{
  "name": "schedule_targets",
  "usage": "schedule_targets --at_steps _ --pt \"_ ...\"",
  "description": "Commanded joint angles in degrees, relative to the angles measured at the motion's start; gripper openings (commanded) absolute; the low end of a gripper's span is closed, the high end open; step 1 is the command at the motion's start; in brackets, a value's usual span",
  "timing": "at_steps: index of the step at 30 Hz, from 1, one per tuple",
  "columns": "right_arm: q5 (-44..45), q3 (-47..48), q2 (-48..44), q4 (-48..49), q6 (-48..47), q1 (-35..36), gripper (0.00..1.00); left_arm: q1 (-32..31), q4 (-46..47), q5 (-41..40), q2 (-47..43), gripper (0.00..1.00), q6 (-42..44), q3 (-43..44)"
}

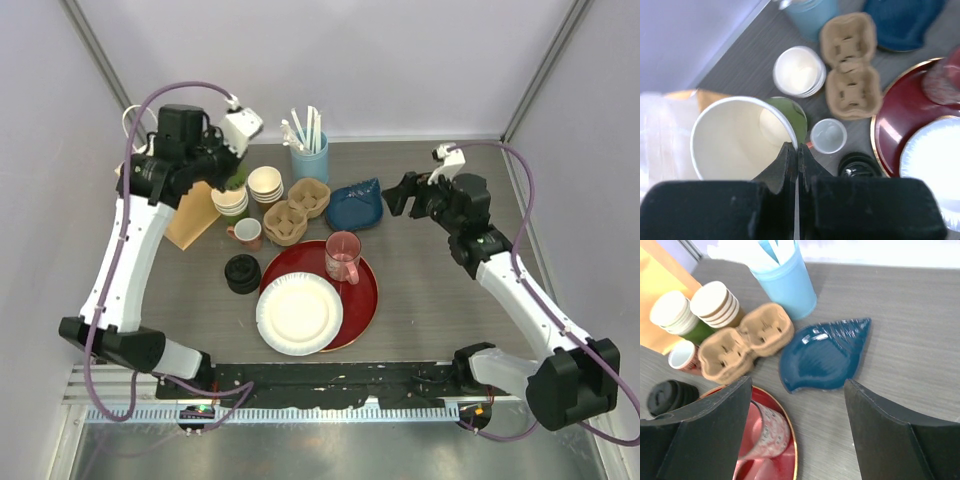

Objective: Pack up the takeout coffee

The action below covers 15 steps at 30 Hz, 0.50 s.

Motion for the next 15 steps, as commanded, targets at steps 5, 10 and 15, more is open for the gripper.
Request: schedule_targets --at_steps 5,10,15 --pt "4.43 25.37 4.86 -15.32 2.14 7.79 0.79 -21.8 -14.78 -2.46 0.49 0.0 11.8 2.22" --pt "-1.71 38.3 13.38 -22.08 2.93 13.42 0.82 -28.95 -16.29 -6.77 -0.55 0.0 16.11 -2.17" --pt "-7.33 40.34 17.97 -23.24 4.69 15.97 0.82 -32.9 -16.02 -4.14 -2.23 0.0 15.95 -2.97"
